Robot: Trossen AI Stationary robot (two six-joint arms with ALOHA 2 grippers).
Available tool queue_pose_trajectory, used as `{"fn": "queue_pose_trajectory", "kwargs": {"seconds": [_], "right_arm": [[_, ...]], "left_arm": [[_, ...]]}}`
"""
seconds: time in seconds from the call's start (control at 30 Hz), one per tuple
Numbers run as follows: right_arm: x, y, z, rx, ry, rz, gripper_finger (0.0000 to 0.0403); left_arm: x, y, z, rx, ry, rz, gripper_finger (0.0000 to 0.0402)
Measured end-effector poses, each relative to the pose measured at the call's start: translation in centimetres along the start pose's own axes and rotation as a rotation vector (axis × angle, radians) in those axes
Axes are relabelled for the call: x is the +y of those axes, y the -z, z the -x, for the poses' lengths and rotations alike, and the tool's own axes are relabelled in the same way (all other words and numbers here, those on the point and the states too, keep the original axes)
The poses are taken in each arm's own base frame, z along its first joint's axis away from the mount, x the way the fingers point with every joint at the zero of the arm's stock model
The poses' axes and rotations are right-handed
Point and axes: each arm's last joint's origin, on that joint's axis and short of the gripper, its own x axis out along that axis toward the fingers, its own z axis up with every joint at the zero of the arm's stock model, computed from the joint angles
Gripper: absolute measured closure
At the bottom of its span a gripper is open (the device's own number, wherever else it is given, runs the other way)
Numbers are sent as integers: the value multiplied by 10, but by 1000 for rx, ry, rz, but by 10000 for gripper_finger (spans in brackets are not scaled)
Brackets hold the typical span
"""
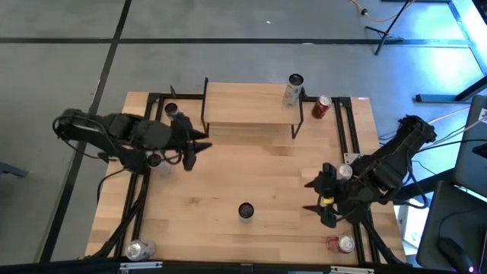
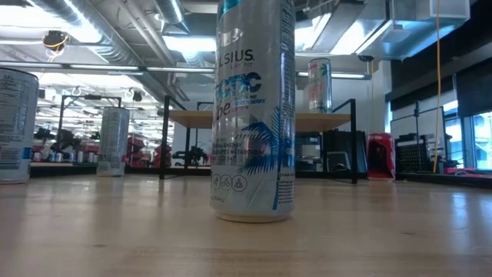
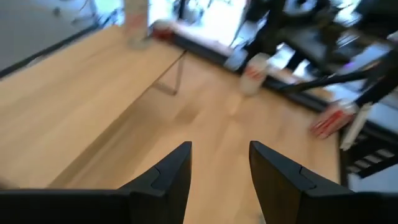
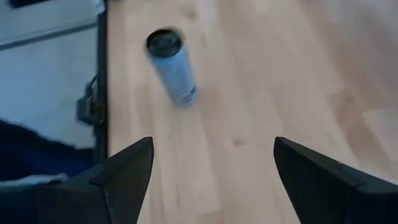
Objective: Place canned beverage on shelf
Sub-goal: Put the white-pink soda can on the shelf aligned with the other white-pink soda can
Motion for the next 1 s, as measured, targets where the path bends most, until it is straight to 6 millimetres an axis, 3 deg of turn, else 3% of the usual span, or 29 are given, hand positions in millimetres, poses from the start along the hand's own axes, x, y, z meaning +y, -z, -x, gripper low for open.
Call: {"fn": "queue_pose_trajectory", "kwargs": {"seconds": [0.3,0.6,0.77,1.0], "right_arm": [[-31,-33,-20,-36,75,-51,84],[-80,-63,-36,-19,163,-68,84],[-107,-74,-40,20,160,7,84],[-141,-85,-42,66,120,209,84]], "left_arm": [[45,4,-1,190,-188,15,242],[87,11,-5,413,-421,25,135],[103,7,-6,398,-525,69,95],[105,3,-7,331,-589,92,91]]}}
